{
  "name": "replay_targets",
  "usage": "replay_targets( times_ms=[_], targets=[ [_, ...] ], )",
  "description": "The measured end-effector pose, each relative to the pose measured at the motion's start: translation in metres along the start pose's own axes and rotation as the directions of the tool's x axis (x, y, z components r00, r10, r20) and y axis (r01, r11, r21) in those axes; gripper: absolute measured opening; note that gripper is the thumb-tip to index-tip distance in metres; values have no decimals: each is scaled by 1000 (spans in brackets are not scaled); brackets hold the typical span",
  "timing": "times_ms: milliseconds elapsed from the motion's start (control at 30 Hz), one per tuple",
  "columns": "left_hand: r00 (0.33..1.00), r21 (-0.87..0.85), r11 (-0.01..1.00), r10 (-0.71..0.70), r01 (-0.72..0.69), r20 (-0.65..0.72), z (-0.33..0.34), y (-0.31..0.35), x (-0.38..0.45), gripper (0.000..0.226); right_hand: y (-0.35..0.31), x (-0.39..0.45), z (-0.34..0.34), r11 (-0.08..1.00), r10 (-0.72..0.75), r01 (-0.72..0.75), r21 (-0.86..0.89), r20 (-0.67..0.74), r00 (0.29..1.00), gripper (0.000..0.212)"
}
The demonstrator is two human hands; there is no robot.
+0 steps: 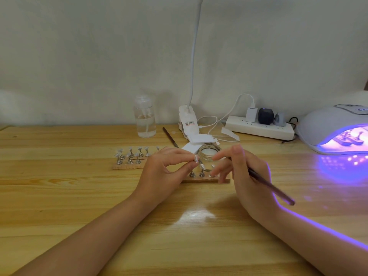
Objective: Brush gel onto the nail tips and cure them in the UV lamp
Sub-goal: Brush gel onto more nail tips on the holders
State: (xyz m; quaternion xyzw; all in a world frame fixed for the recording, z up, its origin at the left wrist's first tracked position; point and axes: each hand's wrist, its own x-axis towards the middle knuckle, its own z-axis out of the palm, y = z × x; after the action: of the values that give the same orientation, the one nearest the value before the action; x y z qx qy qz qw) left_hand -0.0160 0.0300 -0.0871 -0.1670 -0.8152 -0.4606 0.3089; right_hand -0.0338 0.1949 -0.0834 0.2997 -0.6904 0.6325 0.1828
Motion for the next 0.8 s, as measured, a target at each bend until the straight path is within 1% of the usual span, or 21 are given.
replay_targets(
  times_ms=[67, 100, 167, 300, 367, 533, 800],
  targets=[
    [999, 20, 999, 46, -46, 6, 1, 0, 0, 20, 1, 2, 0, 983, -72, 80, -163, 52, 996, 15],
    [998, 24, 998, 64, -64, 7, 1, 0, 0, 21, 3, 3, 0, 960, -102, 118, -255, 74, 992, 13],
    [996, 21, 996, 84, -84, 15, 1, 0, 0, 24, 5, 4, 2, 922, -132, 157, -354, 93, 987, 23],
    [995, 34, 996, 86, -88, 43, 0, -2, 0, 24, 10, 3, 1, 917, -120, 161, -364, 133, 984, 37],
    [995, 34, 996, 78, -80, 56, 1, -2, 0, 22, 11, 4, 1, 914, -140, 185, -362, 147, 979, 39],
    [995, 24, 998, 57, -59, 79, 1, 0, 0, 17, 10, 5, 1, 912, -205, 244, -329, 149, 967, 29],
    [994, 27, 999, 40, -43, 103, 1, 3, 0, 19, 11, 5, 1, 906, -215, 261, -333, 168, 962, 27]
  ],
)
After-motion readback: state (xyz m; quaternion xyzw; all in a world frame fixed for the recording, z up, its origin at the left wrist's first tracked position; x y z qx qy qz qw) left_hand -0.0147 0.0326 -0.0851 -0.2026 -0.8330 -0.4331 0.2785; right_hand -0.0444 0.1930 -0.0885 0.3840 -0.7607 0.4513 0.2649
